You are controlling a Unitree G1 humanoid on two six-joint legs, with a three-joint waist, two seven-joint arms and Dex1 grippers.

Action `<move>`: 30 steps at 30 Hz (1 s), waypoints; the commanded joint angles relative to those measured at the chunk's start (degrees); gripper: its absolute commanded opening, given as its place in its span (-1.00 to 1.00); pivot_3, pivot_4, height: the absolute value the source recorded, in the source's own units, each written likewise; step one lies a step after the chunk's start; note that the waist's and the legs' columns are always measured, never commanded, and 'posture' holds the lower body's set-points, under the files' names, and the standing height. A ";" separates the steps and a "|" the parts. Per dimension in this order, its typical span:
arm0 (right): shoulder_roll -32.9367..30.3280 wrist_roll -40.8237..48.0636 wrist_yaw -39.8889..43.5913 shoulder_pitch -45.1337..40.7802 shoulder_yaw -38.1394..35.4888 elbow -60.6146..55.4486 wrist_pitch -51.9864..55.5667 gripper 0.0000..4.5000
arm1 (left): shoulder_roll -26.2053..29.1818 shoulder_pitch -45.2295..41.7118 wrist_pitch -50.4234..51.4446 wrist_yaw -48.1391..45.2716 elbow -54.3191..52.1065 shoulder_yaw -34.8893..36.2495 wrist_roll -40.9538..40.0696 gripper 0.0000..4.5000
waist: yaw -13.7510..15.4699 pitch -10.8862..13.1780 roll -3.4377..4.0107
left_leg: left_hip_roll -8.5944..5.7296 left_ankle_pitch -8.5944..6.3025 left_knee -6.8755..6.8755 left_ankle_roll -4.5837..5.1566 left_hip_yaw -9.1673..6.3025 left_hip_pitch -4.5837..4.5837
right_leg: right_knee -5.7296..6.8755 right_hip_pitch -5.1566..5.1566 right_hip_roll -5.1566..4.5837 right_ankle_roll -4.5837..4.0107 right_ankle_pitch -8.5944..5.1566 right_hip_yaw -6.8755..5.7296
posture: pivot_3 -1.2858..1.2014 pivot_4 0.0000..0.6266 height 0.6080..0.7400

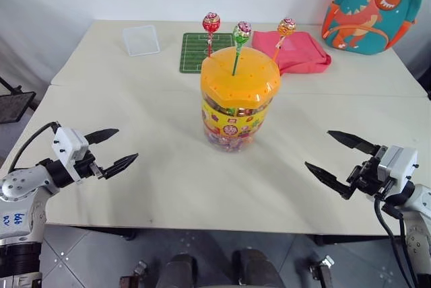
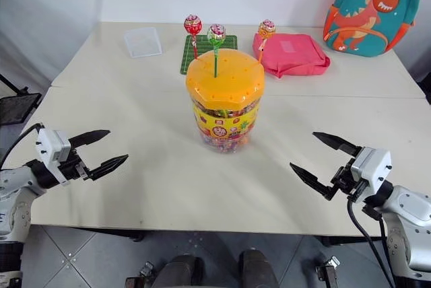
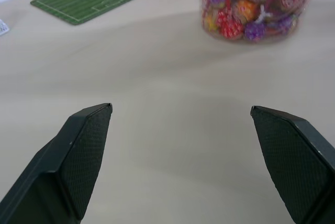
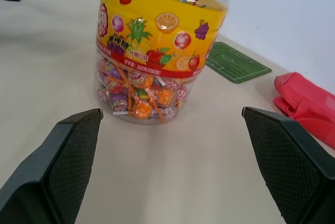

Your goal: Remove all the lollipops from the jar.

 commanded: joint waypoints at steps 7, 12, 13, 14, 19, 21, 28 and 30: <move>3.84 14.34 -3.56 -2.08 -7.56 -4.96 1.53 0.99 | -0.27 -10.31 14.17 -3.34 3.04 2.27 -12.80 1.00 | -0.49 0.02 0.04 | 0.00 0.01 0.08 -0.01 -0.03 0.00 | 0.11 -0.01 0.01 0.00 0.00 -0.04 | 0.03 -0.52 1.00; 4.28 21.00 -9.59 -2.70 -10.56 -15.76 4.66 0.99 | 1.64 -18.20 19.12 -7.90 11.76 1.82 -14.33 1.00 | -0.62 0.02 0.05 | 0.01 -0.01 0.20 -0.05 -0.09 -0.04 | 0.20 -0.03 0.02 0.00 0.00 -0.11 | 0.03 -0.52 1.00; 4.18 20.97 -10.25 -2.56 -10.59 -17.22 5.05 0.99 | 1.75 -20.01 19.49 -9.02 13.73 1.31 -13.99 1.00 | -0.58 0.02 0.05 | 0.01 -0.01 0.18 -0.05 -0.10 -0.04 | 0.21 -0.03 0.03 0.00 0.00 -0.12 | 0.03 -0.52 1.00; 4.00 20.79 -10.09 -2.21 -10.47 -18.21 5.18 0.99 | 1.52 -22.07 18.96 -9.84 15.90 0.58 -13.06 1.00 | -0.54 0.02 0.05 | 0.01 -0.01 0.20 -0.05 -0.13 -0.05 | 0.21 -0.03 0.03 0.00 0.00 -0.14 | 0.03 -0.52 1.00; 2.70 17.77 -5.93 -0.29 -8.73 -18.74 4.73 0.99 | -2.57 -35.71 18.96 -13.05 22.87 -4.53 -10.82 1.00 | 0.19 0.04 -0.01 | -0.02 -0.04 0.48 -0.01 -0.17 -0.18 | 0.21 0.00 0.01 0.05 0.02 -0.20 | 0.03 -0.52 1.00; 2.18 18.28 -4.82 -0.74 -8.80 -18.02 4.93 0.99 | -6.71 -44.56 20.30 -15.59 24.77 -8.19 -10.37 1.00 | 1.82 0.09 -0.10 | -0.04 -0.05 0.76 0.01 -0.29 -0.35 | 0.21 0.00 0.01 0.08 0.04 -0.35 | 0.03 -0.52 1.00; 1.00 17.97 -5.98 -4.88 -6.97 -18.83 6.50 0.99 | -13.01 -59.78 10.63 -18.62 40.10 -10.34 -4.41 1.00 | 0.66 0.06 -0.08 | -0.12 -0.08 0.73 0.08 -0.18 -0.50 | 0.19 -0.11 0.02 0.34 0.23 -0.37 | 0.03 -0.52 1.00; 1.10 17.88 -6.78 -5.52 -6.50 -19.43 7.14 0.99 | -14.32 -62.32 8.23 -19.19 43.75 -10.40 -3.01 1.00 | 0.44 0.06 -0.09 | -0.10 -0.08 0.72 0.08 -0.18 -0.50 | 0.20 -0.14 0.05 0.34 0.23 -0.42 | 0.03 -0.52 1.00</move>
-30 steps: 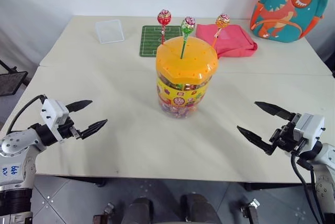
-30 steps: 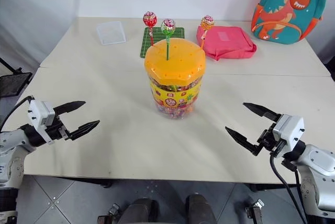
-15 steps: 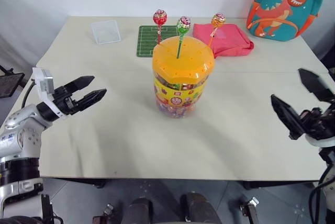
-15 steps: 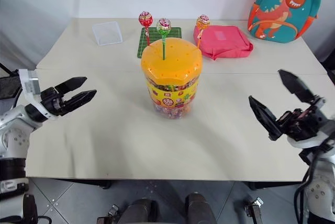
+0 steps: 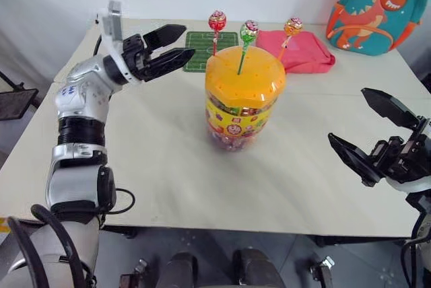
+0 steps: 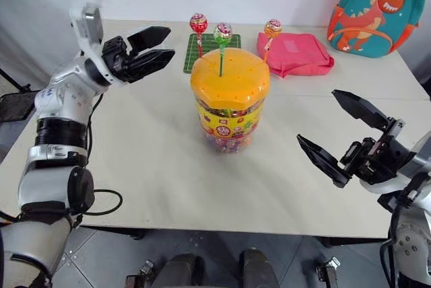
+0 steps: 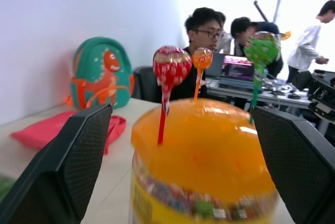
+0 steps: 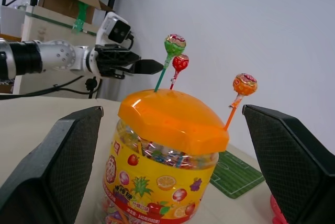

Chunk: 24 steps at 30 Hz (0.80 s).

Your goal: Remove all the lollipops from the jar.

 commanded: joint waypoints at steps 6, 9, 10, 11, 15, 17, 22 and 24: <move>-0.49 -0.04 -3.32 -1.78 0.37 -3.60 1.73 0.99 | -3.35 -7.47 -7.59 -4.03 11.87 -0.48 5.47 1.00 | 0.30 0.01 -0.02 | -0.01 0.00 0.07 0.00 0.00 -0.02 | 0.00 0.00 -0.04 0.00 0.00 0.05 | 0.03 -0.52 1.00; -0.27 -0.33 -4.53 -1.38 0.34 -4.45 2.21 1.00 | -4.94 -9.19 -9.33 -4.04 14.17 0.29 5.96 0.83 | 0.46 0.01 -0.02 | -0.02 0.00 0.09 0.00 0.00 -0.03 | 0.00 0.00 -0.06 0.00 0.00 0.06 | 0.03 -0.52 1.00; -0.15 -0.45 -5.01 -1.26 0.35 -4.79 2.39 1.00 | -5.39 -9.79 -9.29 -3.91 14.88 0.65 5.91 0.73 | 0.48 0.02 -0.02 | -0.02 0.00 0.10 0.01 0.00 -0.04 | -0.01 0.00 -0.07 0.00 0.00 0.04 | 0.03 -0.52 1.00; -0.08 -0.57 -5.43 -1.17 0.41 -5.10 2.55 1.00 | -5.67 -10.26 -9.40 -3.80 15.62 0.79 6.13 0.60 | 0.47 0.02 -0.03 | -0.02 0.00 0.11 0.01 0.00 -0.06 | -0.01 0.00 -0.07 0.00 0.00 0.04 | 0.03 -0.52 1.00; 0.06 -0.79 -6.90 -0.96 0.79 -6.18 3.05 1.00 | -6.47 -11.56 -10.16 -3.49 17.86 1.75 6.50 0.05 | 0.41 0.02 -0.03 | -0.02 0.00 0.10 0.01 -0.01 -0.06 | -0.01 0.00 -0.07 0.00 0.00 0.04 | 0.03 -0.52 1.00; 0.29 -1.18 -8.00 -1.14 1.05 -6.84 3.38 1.00 | -6.90 -12.22 -10.54 -3.67 18.62 2.11 6.65 -0.23 | 0.28 0.02 -0.03 | -0.02 0.00 0.09 0.01 -0.01 -0.06 | 0.00 -0.01 -0.06 0.00 0.00 0.04 | 0.03 -0.52 1.00; 0.82 -1.62 -9.53 -0.86 1.92 -8.07 3.66 1.00 | -7.35 -13.30 -9.63 -4.33 19.48 3.08 6.31 -0.88 | 0.34 0.02 -0.03 | -0.02 0.00 0.08 0.00 -0.01 -0.06 | 0.02 -0.03 -0.06 0.00 0.00 0.04 | 0.03 -0.52 1.00; 0.88 -1.67 -9.90 -0.93 2.16 -8.26 3.77 1.00 | -7.29 -13.82 -8.74 -4.98 19.55 3.69 5.97 -1.00 | 0.37 0.02 -0.03 | -0.02 0.00 0.09 0.00 -0.01 -0.06 | 0.01 -0.03 -0.06 0.00 0.00 0.04 | 0.03 -0.52 1.00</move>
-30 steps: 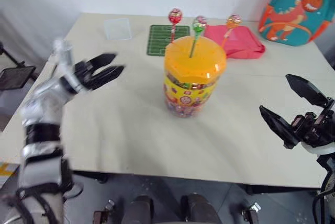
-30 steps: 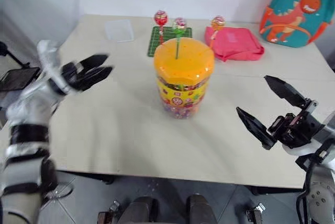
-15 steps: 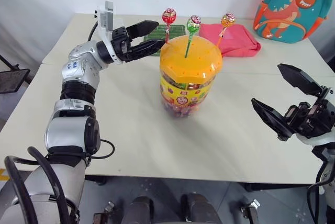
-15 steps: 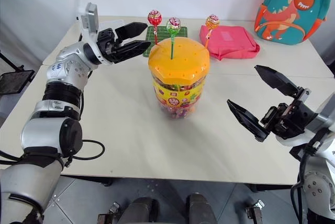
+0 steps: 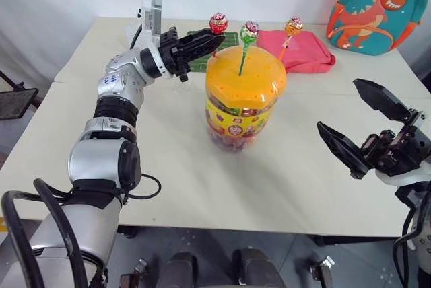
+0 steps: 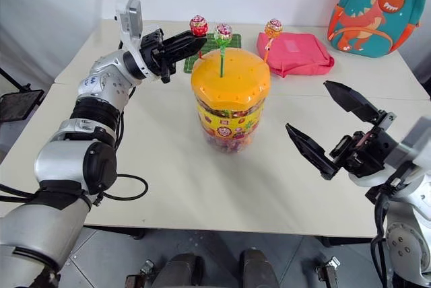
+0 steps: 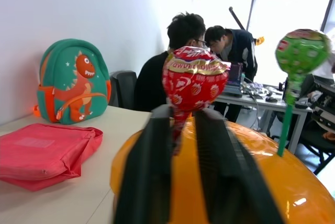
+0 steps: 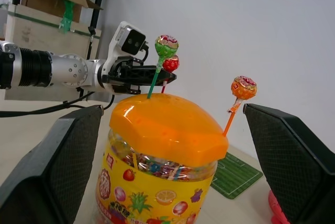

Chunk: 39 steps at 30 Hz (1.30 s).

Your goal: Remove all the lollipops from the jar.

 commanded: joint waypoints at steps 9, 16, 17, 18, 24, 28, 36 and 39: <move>0.86 0.19 -2.03 -1.51 1.85 -2.09 0.14 1.00 | 0.86 -9.45 12.54 9.57 1.74 13.82 -9.97 -1.00 | -0.06 0.01 -0.02 | -0.01 0.00 0.02 0.00 -0.03 -0.07 | 0.02 -0.06 -0.02 0.00 0.00 -0.02 | 0.03 -0.52 1.00; 0.63 0.26 -0.34 -3.60 4.13 -1.55 0.44 1.00 | 13.10 -2.50 21.97 8.74 -2.43 8.57 -3.30 -1.00 | -1.60 -0.01 0.02 | -0.01 0.01 -0.03 -0.02 -0.04 -0.03 | 0.26 -0.18 0.00 0.00 0.00 -0.02 | 0.03 -0.52 1.00; 0.42 0.33 0.20 -3.79 4.38 -1.39 0.49 1.00 | 15.71 -0.29 22.93 8.67 -3.27 6.89 -1.56 -1.00 | -1.91 -0.01 0.03 | 0.00 0.01 -0.05 -0.03 -0.04 0.02 | 0.32 -0.18 0.00 0.00 0.00 -0.02 | 0.03 -0.52 1.00; 0.30 0.29 0.75 -4.00 4.65 -1.13 0.51 1.00 | 18.20 2.20 22.38 8.76 -4.52 5.35 0.18 -1.00 | -2.07 -0.01 0.03 | -0.02 0.01 -0.13 -0.03 -0.02 0.19 | 0.39 -0.17 0.00 0.00 0.00 0.01 | 0.03 -0.52 1.00; -1.50 -0.33 7.38 -3.84 5.54 2.47 0.23 1.00 | 34.24 21.57 21.05 9.20 -15.86 -6.83 13.70 -1.00 | -2.34 0.01 0.01 | -0.02 -0.09 -0.19 -0.19 -0.24 0.35 | 0.48 -0.21 -0.01 -0.01 0.00 -0.03 | 0.03 -0.52 1.00; -2.44 -1.27 11.69 -5.39 6.77 5.69 -0.29 1.00 | 38.42 39.07 31.54 13.16 -33.16 -6.92 13.91 -1.00 | -1.19 0.01 0.02 | -0.03 -0.17 -0.11 -0.16 -0.29 0.34 | 0.42 -0.14 -0.16 -0.03 0.01 -0.07 | 0.03 -0.52 1.00; -2.85 -1.21 15.36 -6.48 8.19 6.46 0.82 1.00 | 37.94 57.67 37.18 19.14 -49.12 -3.03 12.60 -1.00 | 0.11 -0.04 0.07 | -0.06 -0.22 -0.03 -0.06 -0.63 0.26 | -0.13 0.15 -0.19 -0.10 0.05 -0.25 | 0.03 -0.52 1.00; -2.90 -0.94 15.09 -6.49 7.74 6.09 1.32 1.00 | 37.64 58.55 38.20 19.86 -50.47 -0.81 11.11 -0.67 | -0.07 -0.06 0.13 | -0.06 -0.23 -0.07 -0.06 -0.63 0.30 | -0.12 0.13 -0.18 -0.10 0.05 -0.26 | 0.03 -0.52 1.00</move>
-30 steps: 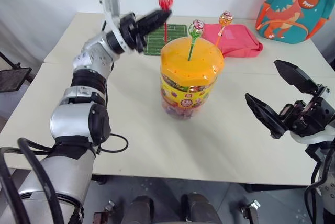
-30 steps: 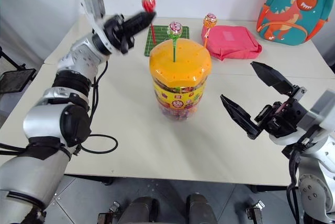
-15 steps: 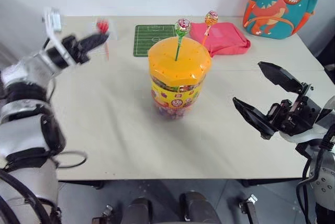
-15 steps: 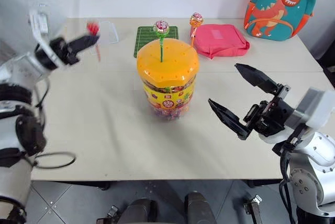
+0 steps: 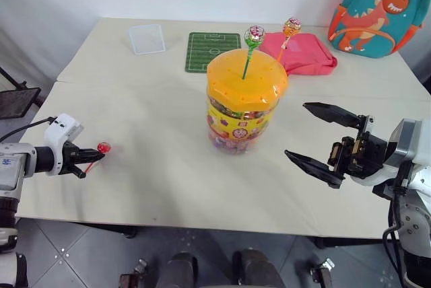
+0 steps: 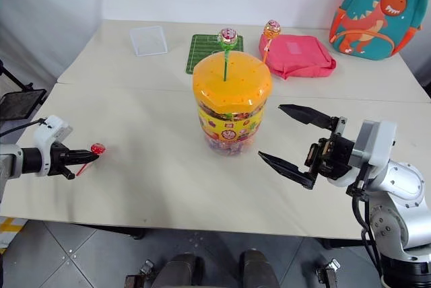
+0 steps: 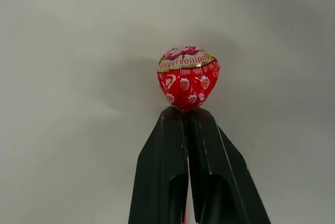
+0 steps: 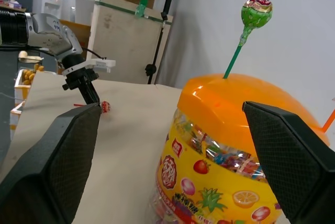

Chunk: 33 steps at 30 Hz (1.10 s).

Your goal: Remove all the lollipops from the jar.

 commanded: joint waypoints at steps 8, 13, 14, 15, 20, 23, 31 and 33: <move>-1.97 3.90 -2.00 1.23 -3.71 -3.45 3.59 1.00 | 5.49 -0.97 -6.85 -14.43 3.12 7.65 -9.61 -0.17 | -0.18 0.04 -0.05 | 0.00 0.01 0.00 -0.01 -0.01 -0.05 | 0.00 -0.05 0.03 0.00 0.00 -0.04 | 0.03 -0.52 1.00; -2.12 6.00 -3.42 -0.51 -4.94 -3.53 5.05 1.00 | 7.20 -8.92 -14.79 -20.08 12.16 8.93 -11.45 -0.17 | -0.06 0.06 -0.02 | 0.00 0.01 -0.04 -0.01 0.00 -0.07 | -0.19 -0.03 0.01 -0.01 0.00 -0.11 | 0.03 -0.52 1.00; -1.98 6.70 -4.04 -1.02 -5.52 -3.57 5.22 1.00 | 7.25 -11.13 -17.62 -22.08 13.51 8.53 -11.51 -0.17 | 0.02 0.06 -0.02 | 0.00 0.00 -0.02 -0.01 0.01 -0.07 | -0.18 -0.03 0.01 -0.01 0.00 -0.11 | 0.03 -0.52 1.00; -2.02 7.95 -4.42 -0.62 -6.51 -4.30 5.54 1.00 | 5.40 -13.99 -20.88 -24.92 11.90 8.79 -13.61 -0.17 | 0.11 0.06 -0.03 | 0.00 0.00 -0.01 -0.01 0.01 -0.07 | -0.18 -0.01 0.01 -0.01 0.00 -0.12 | 0.03 -0.52 1.00; -1.50 10.42 -7.33 2.62 -11.87 -6.99 5.51 1.00 | -4.67 -25.33 -12.08 -26.12 1.06 5.65 -23.97 -0.17 | 1.49 0.04 -0.07 | -0.02 0.00 0.08 0.01 -0.14 -0.22 | -0.09 0.05 0.00 0.00 0.02 -0.23 | 0.03 -0.52 1.00; -2.57 9.35 -6.36 6.32 -16.26 -7.28 4.92 1.00 | -7.93 -28.34 -10.02 -28.28 -4.45 -0.32 -24.03 -0.17 | 1.23 0.03 -0.07 | -0.05 -0.02 0.13 0.02 -0.21 -0.29 | -0.05 0.03 0.02 0.04 0.04 -0.23 | 0.03 -0.52 1.00; -3.42 9.21 -4.64 14.99 -27.79 -7.38 4.17 1.00 | -25.07 -40.85 -10.72 -22.77 -1.04 -3.35 -26.35 -0.17 | 0.00 0.05 -0.05 | -0.08 0.04 0.20 0.03 -0.09 -0.25 | 0.03 0.04 0.13 0.04 0.04 -0.12 | 0.03 -0.52 1.00; -3.47 9.89 -5.23 16.22 -29.30 -8.26 4.39 1.00 | -27.85 -42.50 -11.14 -21.66 0.73 -3.02 -26.33 -0.17 | 0.00 0.05 -0.05 | -0.08 0.04 0.19 0.04 -0.07 -0.24 | 0.07 0.05 0.16 0.05 0.04 -0.11 | 0.03 -0.52 1.00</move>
